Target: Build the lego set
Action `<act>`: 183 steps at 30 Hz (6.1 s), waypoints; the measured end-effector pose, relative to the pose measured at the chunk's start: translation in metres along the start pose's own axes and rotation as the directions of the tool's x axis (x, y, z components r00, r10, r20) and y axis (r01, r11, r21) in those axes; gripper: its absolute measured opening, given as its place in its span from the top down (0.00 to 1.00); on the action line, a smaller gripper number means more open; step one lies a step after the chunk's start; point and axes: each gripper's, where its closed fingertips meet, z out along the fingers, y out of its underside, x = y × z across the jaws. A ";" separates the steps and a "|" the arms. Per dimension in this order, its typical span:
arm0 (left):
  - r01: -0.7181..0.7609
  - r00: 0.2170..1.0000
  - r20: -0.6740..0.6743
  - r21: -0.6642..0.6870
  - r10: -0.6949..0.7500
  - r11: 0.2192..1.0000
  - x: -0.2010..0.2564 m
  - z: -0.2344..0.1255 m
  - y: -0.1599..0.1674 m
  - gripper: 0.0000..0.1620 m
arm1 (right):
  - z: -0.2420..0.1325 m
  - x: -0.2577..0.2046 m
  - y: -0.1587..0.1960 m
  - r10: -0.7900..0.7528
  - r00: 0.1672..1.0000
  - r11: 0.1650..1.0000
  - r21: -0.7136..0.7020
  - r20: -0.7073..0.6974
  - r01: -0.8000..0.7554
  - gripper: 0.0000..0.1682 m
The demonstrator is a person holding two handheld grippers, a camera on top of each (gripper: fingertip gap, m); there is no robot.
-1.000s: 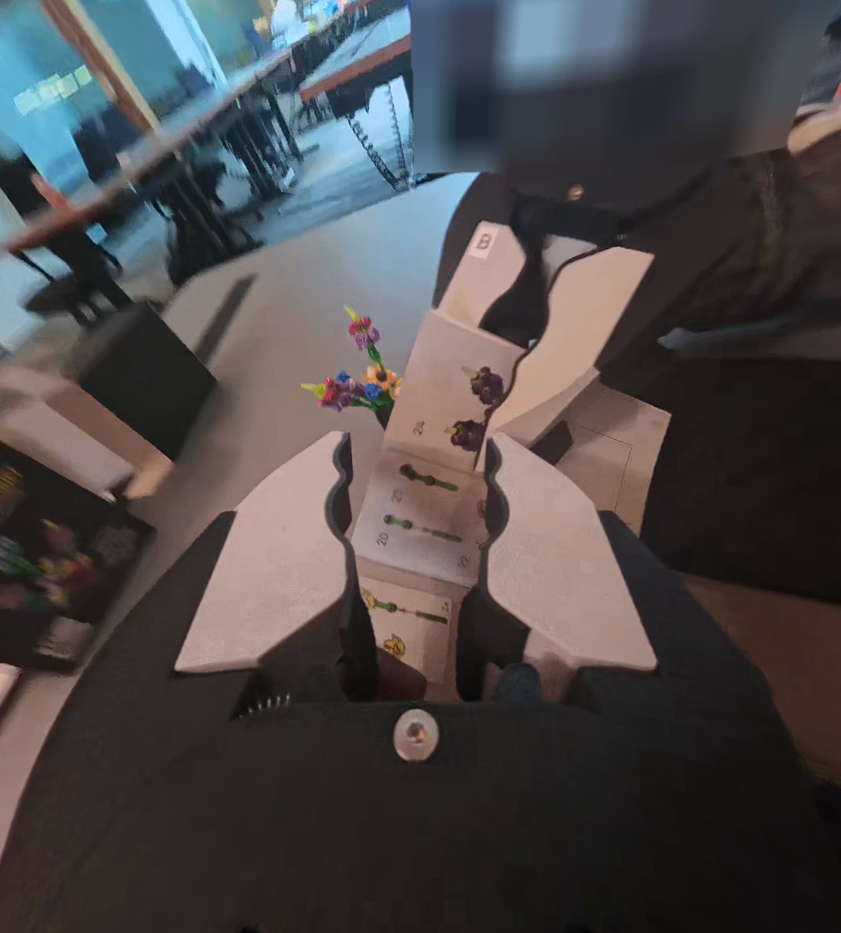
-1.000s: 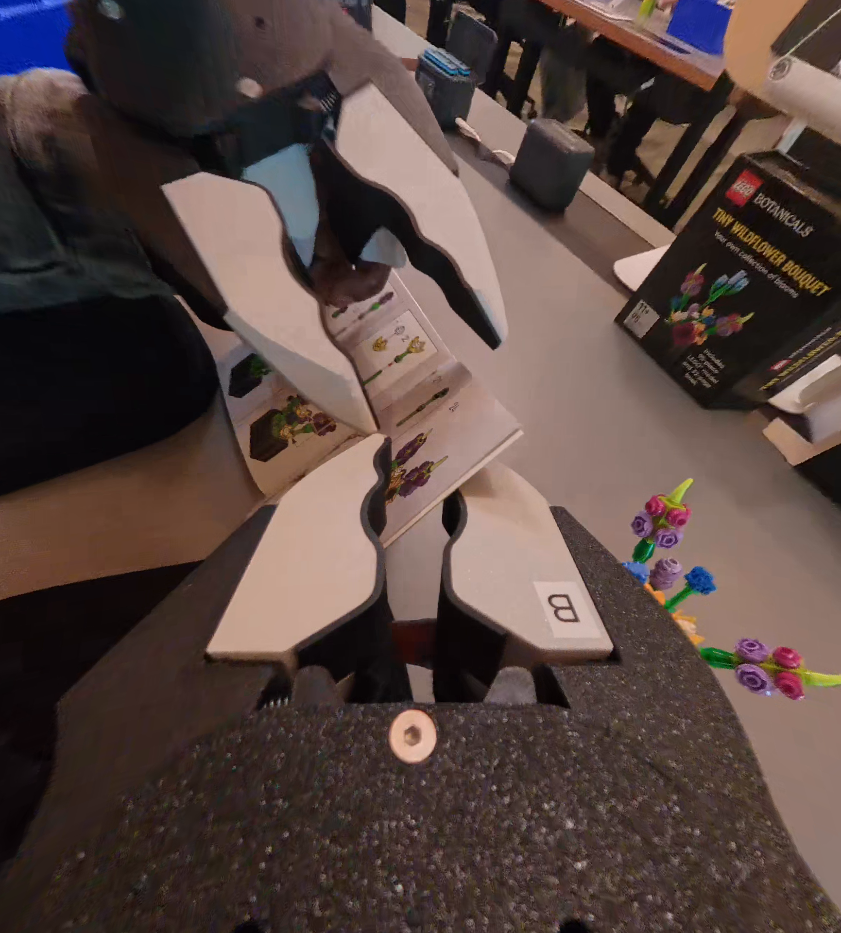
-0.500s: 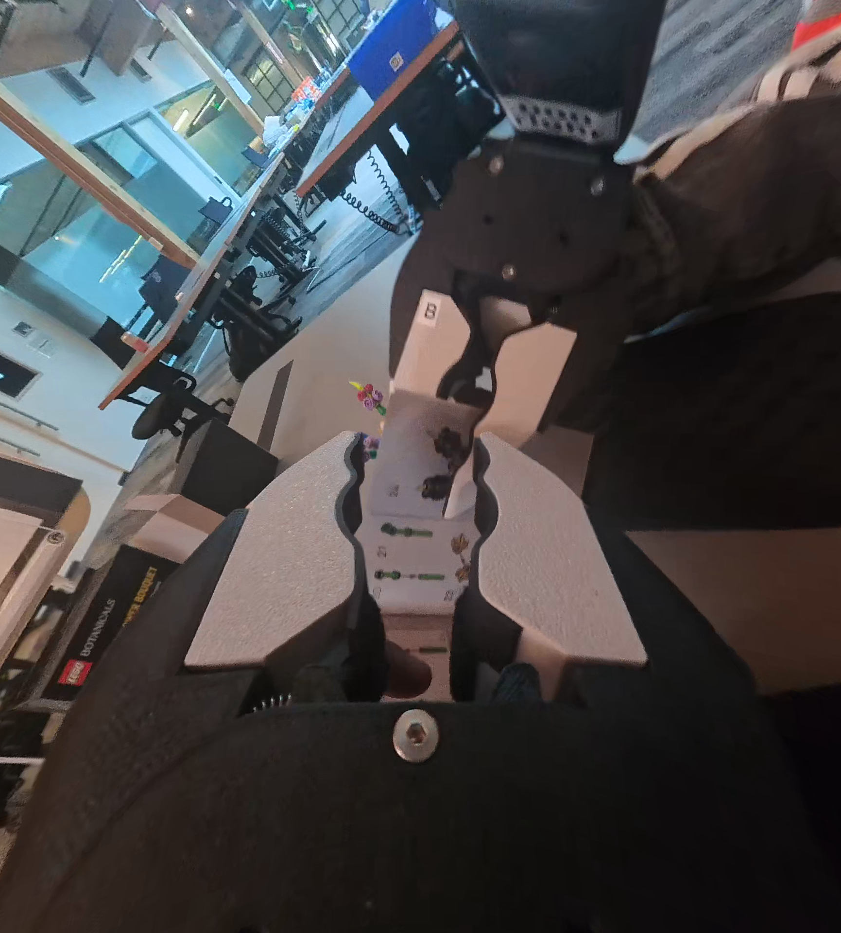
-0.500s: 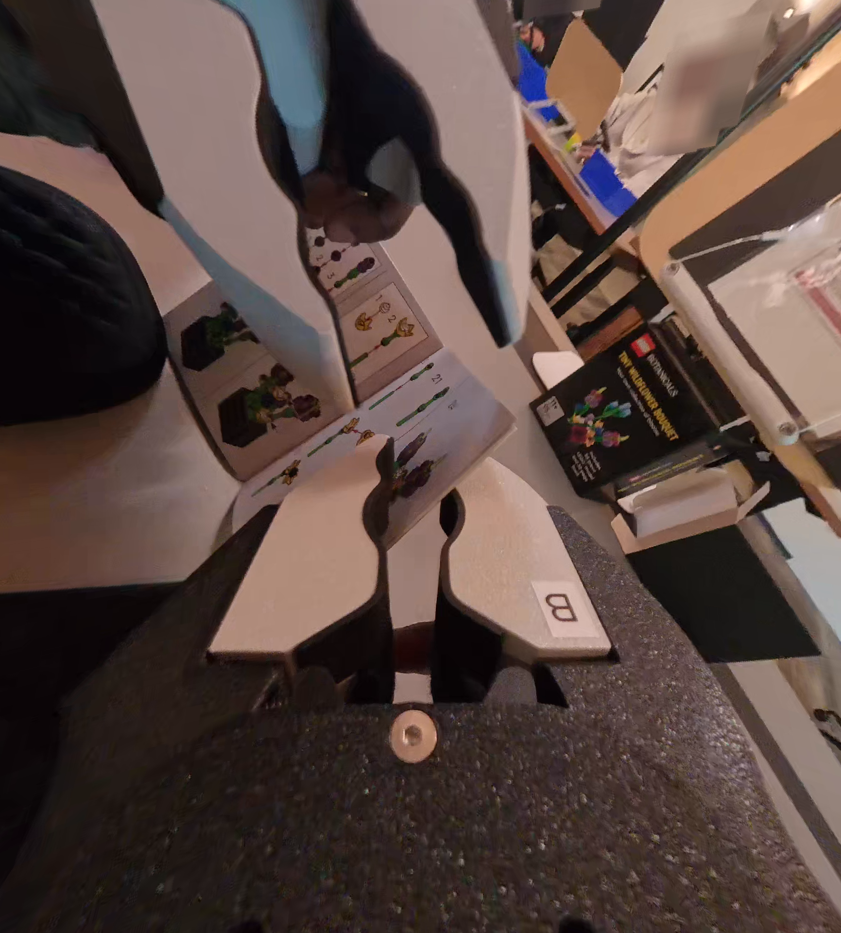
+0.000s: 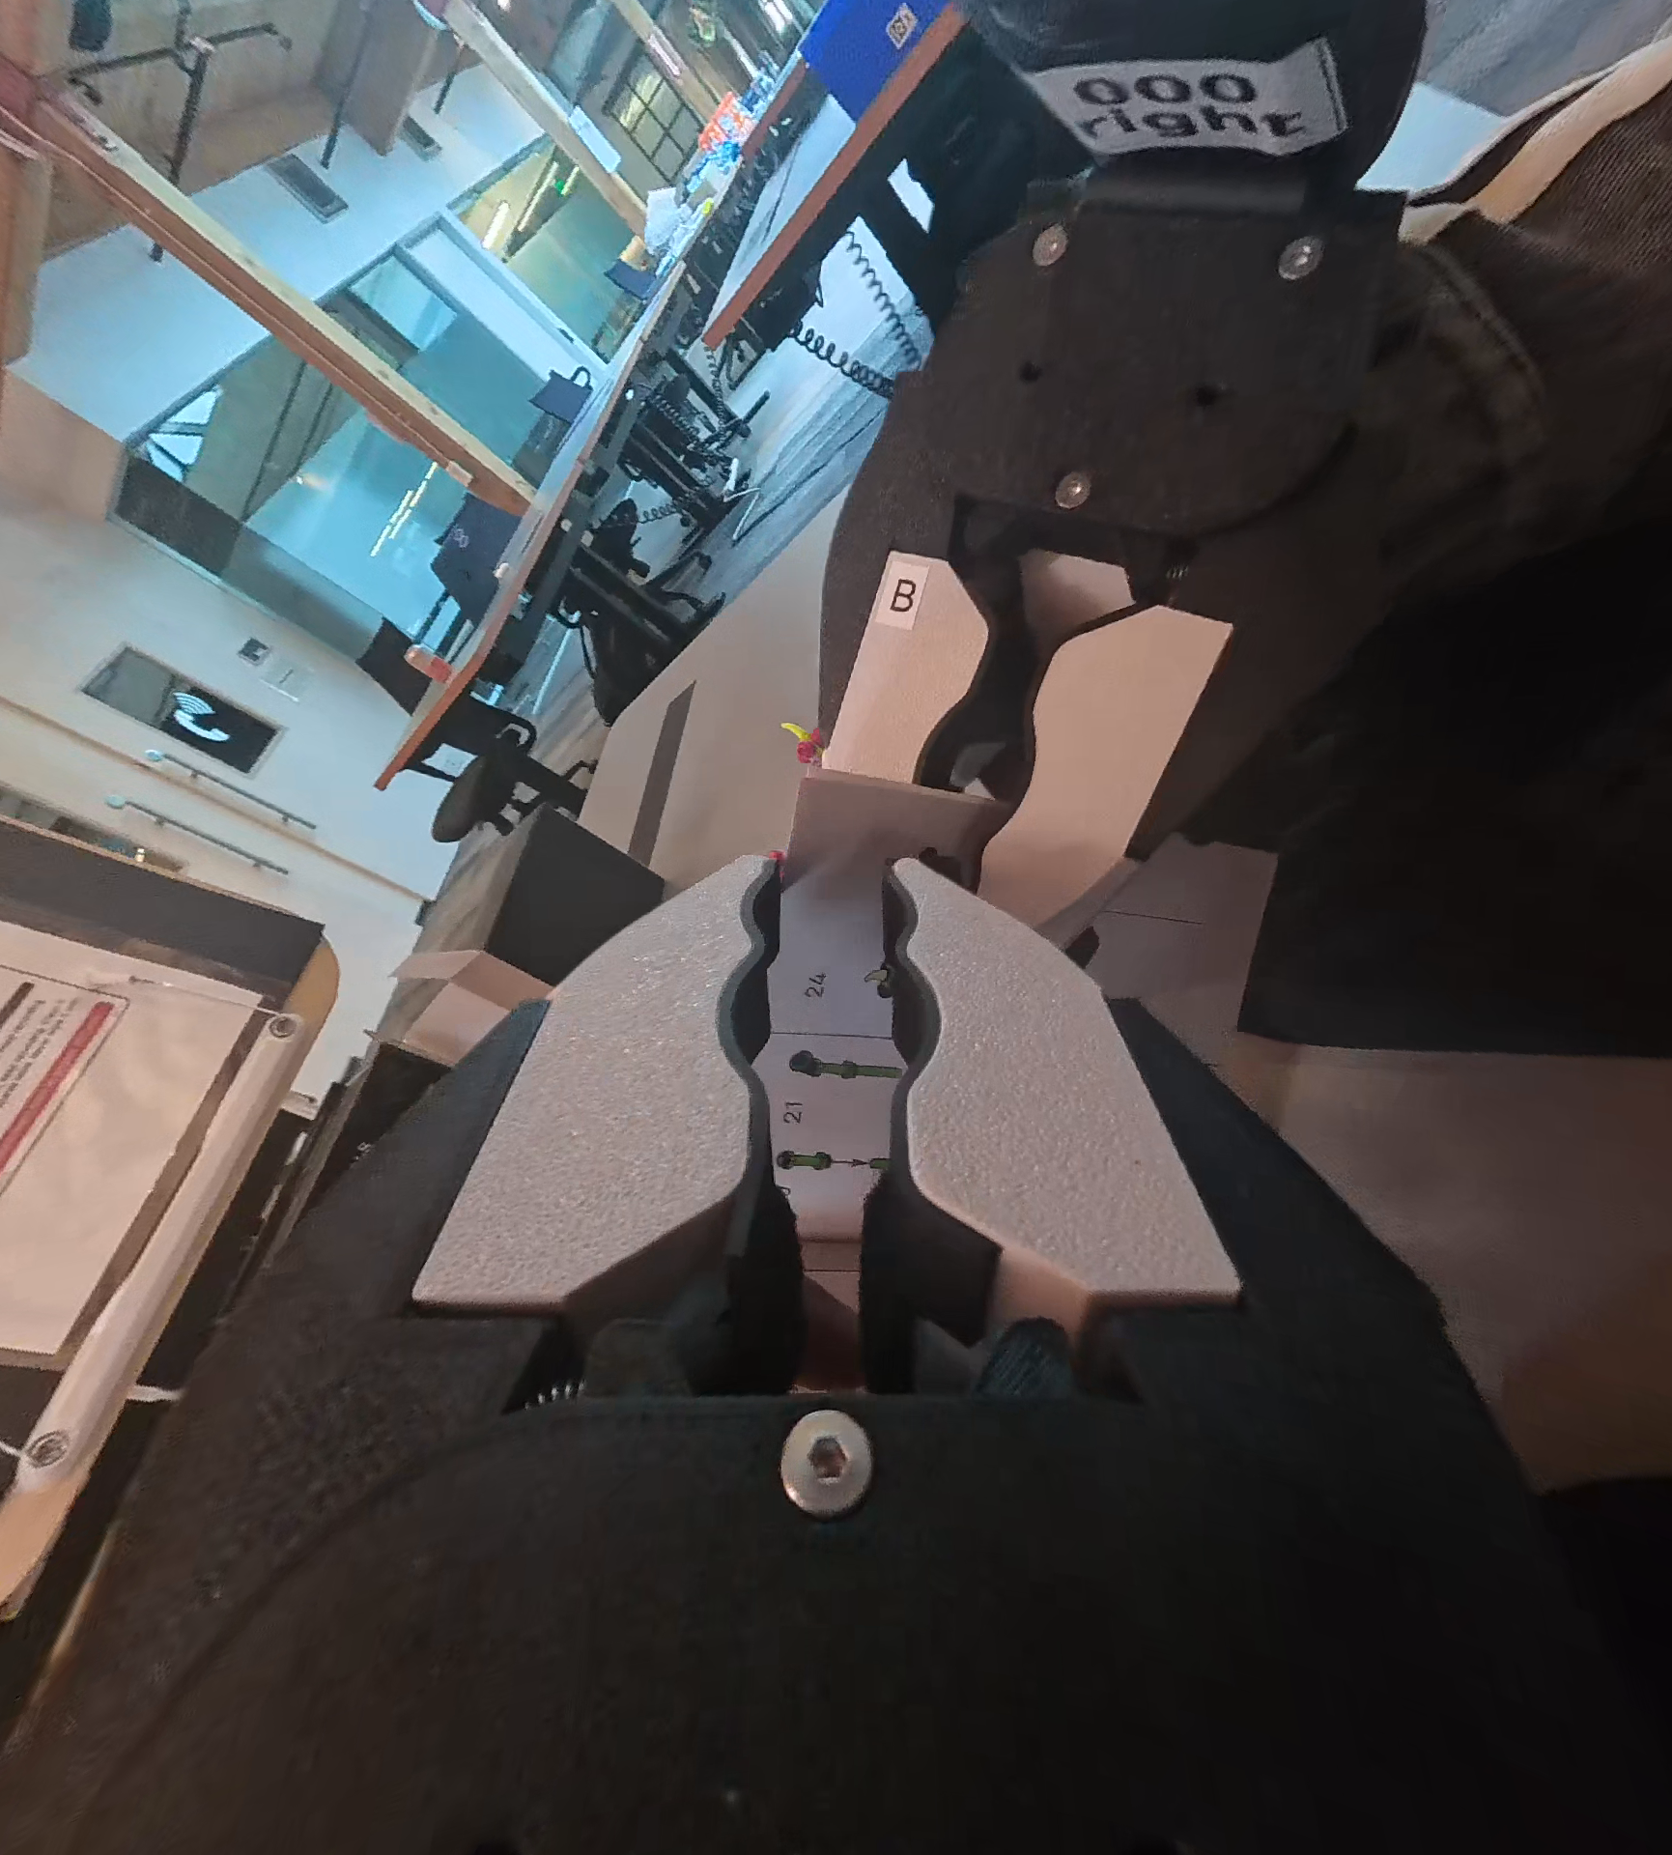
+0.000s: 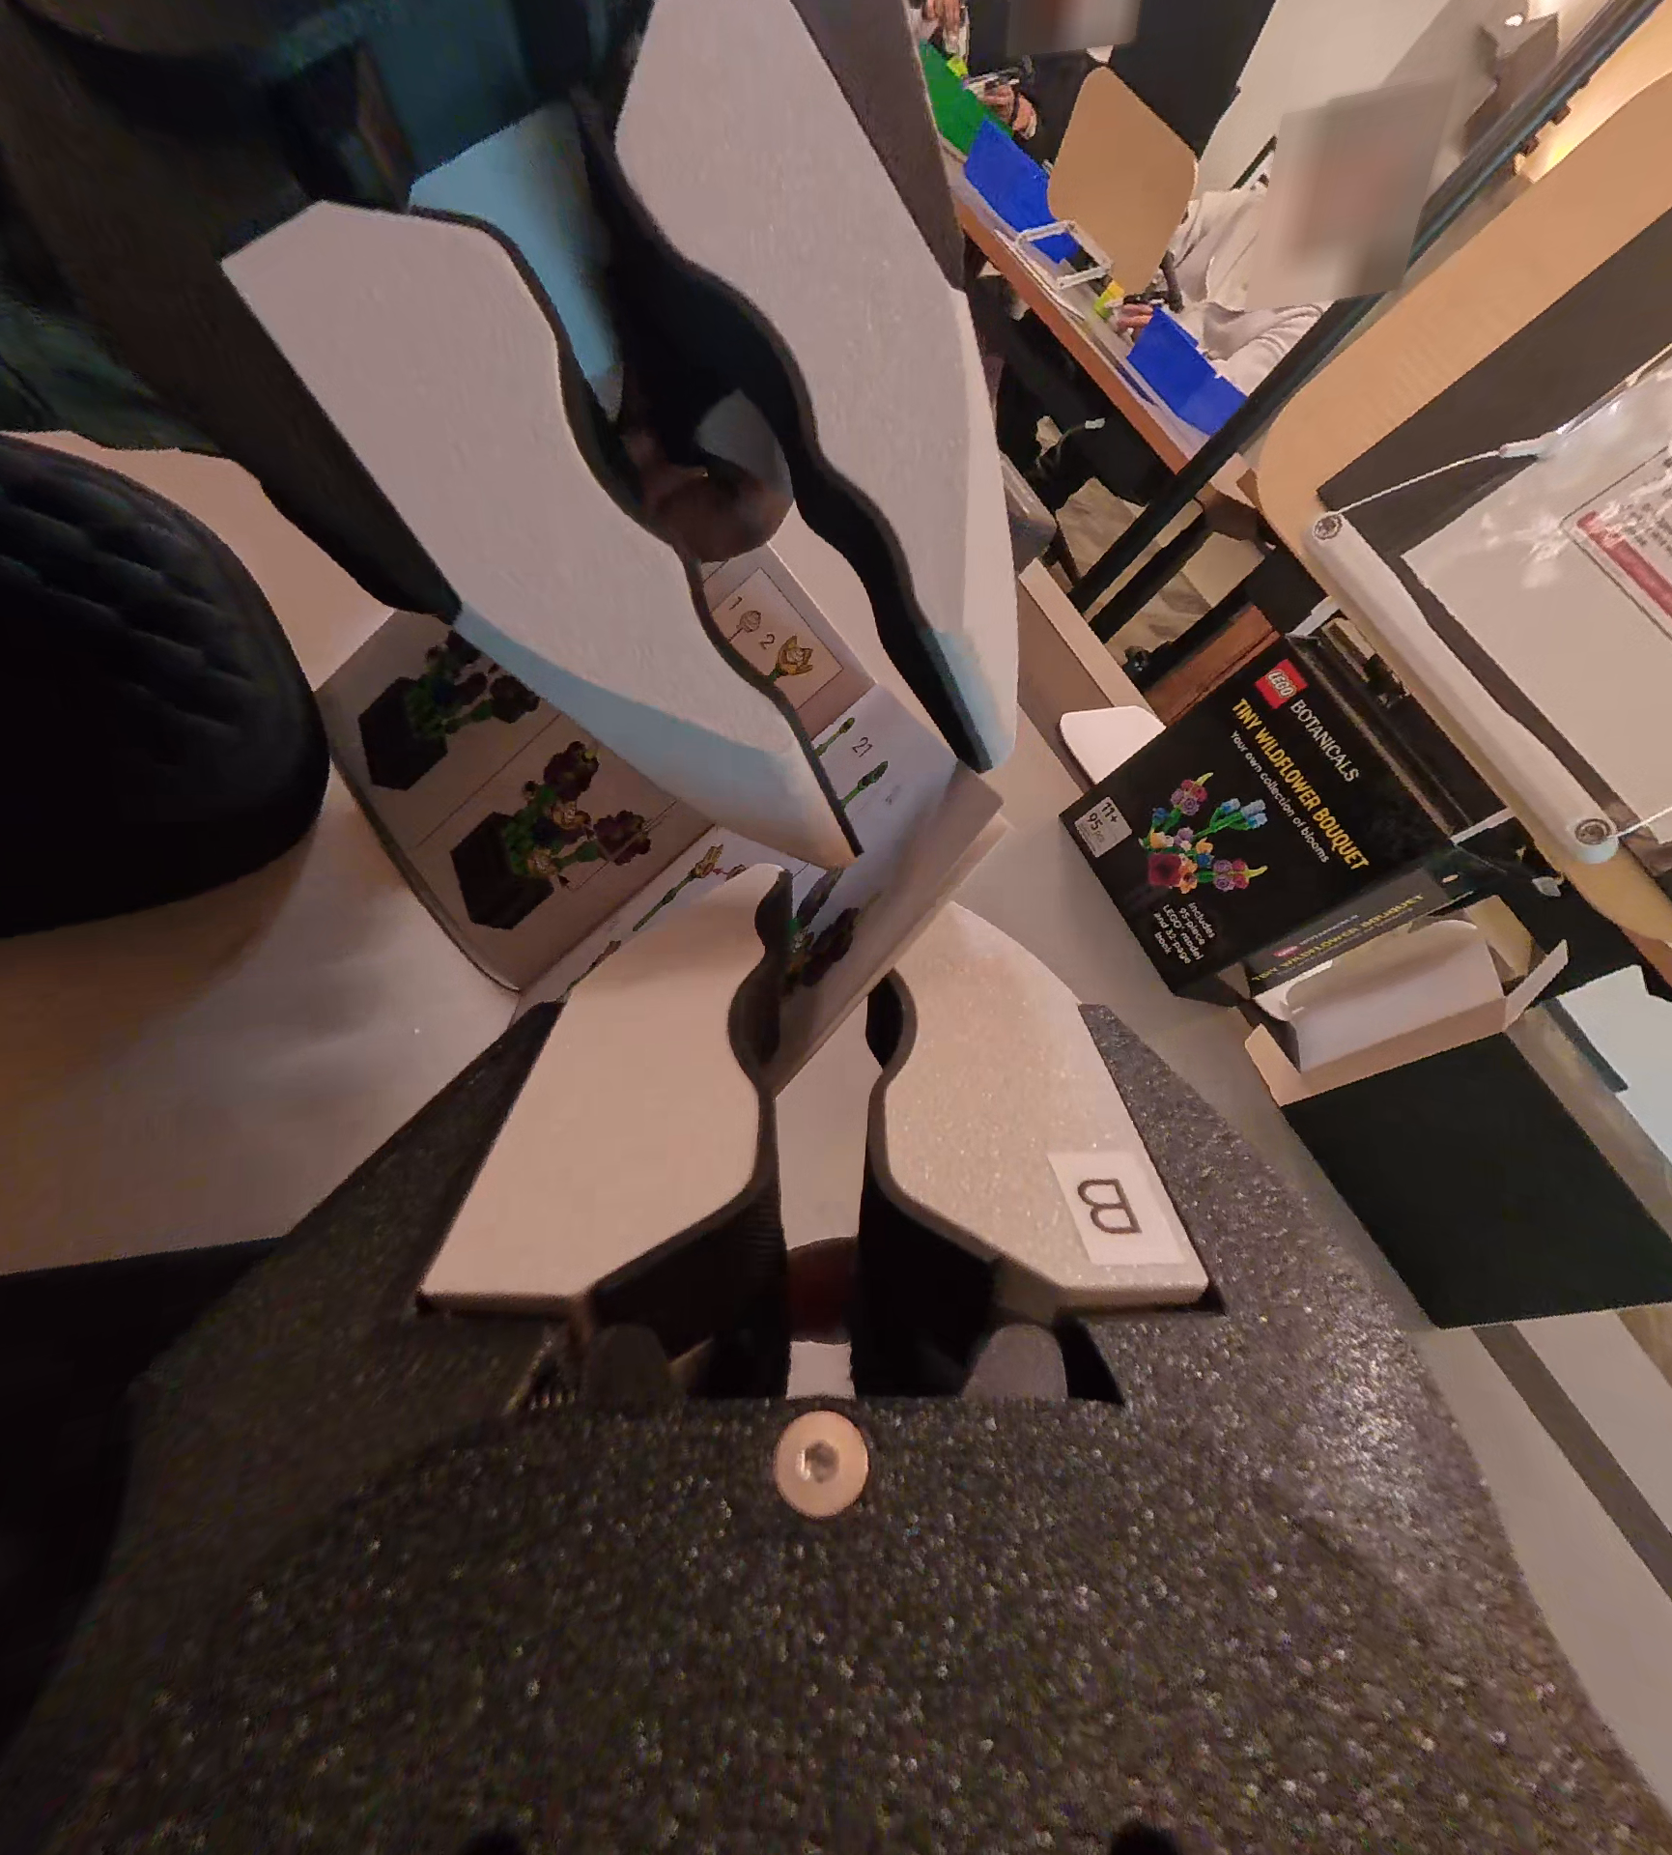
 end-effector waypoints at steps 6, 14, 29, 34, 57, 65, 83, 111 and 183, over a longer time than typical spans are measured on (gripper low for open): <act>-0.041 0.999 0.030 0.023 0.040 0.999 -0.001 0.000 -0.006 0.89 | 0.000 -0.001 -0.001 0.019 1.000 1.000 0.005 0.006 -0.019 0.93; -0.067 0.997 0.042 0.032 0.066 0.997 0.000 0.000 -0.009 0.90 | 0.001 -0.001 0.000 0.033 0.999 0.999 0.005 0.007 -0.033 0.93; -0.075 0.996 0.055 0.037 0.073 0.997 -0.002 -0.001 -0.011 0.91 | 0.000 -0.001 -0.001 0.023 1.000 1.000 0.004 0.001 -0.023 0.93; -0.077 0.996 0.057 0.035 0.075 0.996 -0.002 -0.001 -0.011 0.92 | 0.000 0.000 -0.001 0.022 1.000 1.000 0.002 -0.001 -0.022 0.93; -0.101 0.991 0.089 0.027 0.099 0.994 -0.006 0.001 -0.010 0.93 | 0.000 0.001 0.001 0.043 0.999 0.999 0.002 0.000 -0.043 0.93; -0.103 0.991 0.089 0.028 0.100 0.994 -0.007 0.001 -0.011 0.93 | 0.001 0.001 0.001 0.039 0.999 0.999 0.003 -0.001 -0.039 0.93; -0.111 0.990 0.086 0.028 0.108 0.993 -0.007 -0.002 -0.010 0.99 | 0.002 0.003 0.002 0.048 0.999 0.999 0.001 -0.001 -0.048 0.93; -0.072 0.995 0.071 -0.006 0.072 0.997 -0.007 -0.002 0.002 1.00 | -0.049 0.024 -0.032 0.204 0.969 0.960 0.221 -0.142 -0.170 0.58; 0.311 0.949 0.120 -0.479 -0.290 0.821 0.053 -0.060 0.077 0.86 | -0.021 -0.043 0.034 -0.636 0.640 0.739 0.103 0.432 0.666 1.00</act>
